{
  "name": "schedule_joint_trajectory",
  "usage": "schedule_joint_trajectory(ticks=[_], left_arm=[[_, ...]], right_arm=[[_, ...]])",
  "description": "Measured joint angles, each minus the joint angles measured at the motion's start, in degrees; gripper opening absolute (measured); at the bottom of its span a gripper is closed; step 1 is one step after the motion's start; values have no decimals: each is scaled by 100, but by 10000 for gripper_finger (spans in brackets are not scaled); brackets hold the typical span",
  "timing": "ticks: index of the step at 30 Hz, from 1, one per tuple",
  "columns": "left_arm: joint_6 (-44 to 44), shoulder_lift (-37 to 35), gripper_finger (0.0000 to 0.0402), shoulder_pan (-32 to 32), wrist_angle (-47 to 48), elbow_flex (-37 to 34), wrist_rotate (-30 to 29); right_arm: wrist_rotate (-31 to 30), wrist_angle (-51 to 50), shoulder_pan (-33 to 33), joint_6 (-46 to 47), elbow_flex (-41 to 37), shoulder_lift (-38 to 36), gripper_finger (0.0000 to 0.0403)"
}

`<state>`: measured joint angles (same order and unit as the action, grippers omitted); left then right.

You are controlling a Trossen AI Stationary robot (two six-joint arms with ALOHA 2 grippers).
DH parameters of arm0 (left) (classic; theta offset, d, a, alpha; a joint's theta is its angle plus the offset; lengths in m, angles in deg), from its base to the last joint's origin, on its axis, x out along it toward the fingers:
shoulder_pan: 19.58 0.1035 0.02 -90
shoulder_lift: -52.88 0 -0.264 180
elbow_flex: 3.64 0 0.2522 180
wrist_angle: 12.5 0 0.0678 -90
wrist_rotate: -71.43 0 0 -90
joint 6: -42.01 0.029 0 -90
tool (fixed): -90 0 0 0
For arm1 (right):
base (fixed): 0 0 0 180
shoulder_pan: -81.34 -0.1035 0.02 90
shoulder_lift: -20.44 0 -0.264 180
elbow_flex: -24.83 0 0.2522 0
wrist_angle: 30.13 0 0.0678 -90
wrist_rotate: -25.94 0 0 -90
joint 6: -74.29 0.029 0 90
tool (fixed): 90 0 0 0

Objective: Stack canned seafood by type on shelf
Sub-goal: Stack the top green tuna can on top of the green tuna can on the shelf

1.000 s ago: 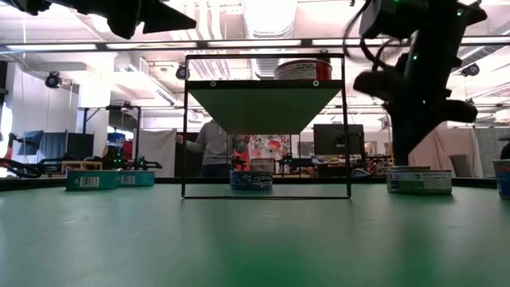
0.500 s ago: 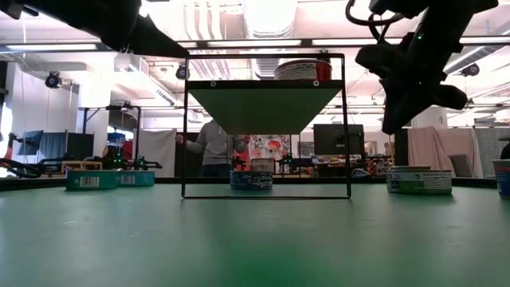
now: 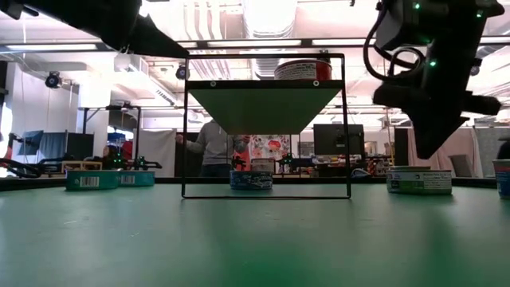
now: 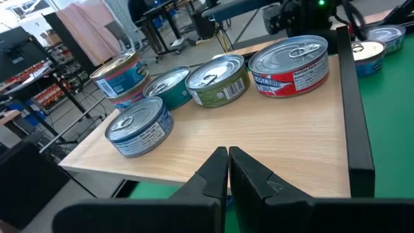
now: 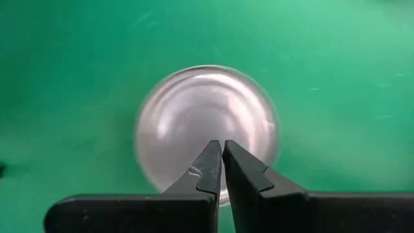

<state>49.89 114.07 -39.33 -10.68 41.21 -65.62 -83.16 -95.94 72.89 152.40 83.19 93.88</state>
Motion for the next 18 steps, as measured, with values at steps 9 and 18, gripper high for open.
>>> schedule_joint_trajectory(ticks=[9, 18], left_arm=[[12, 1, 0, 0, 2, -2, 0], [13, 0, 0, 0, 2, -2, 1]], right_arm=[[151, 290, -292, 309, 0, 535, 12], [265, 626, -533, 301, 7, 568, 12]])
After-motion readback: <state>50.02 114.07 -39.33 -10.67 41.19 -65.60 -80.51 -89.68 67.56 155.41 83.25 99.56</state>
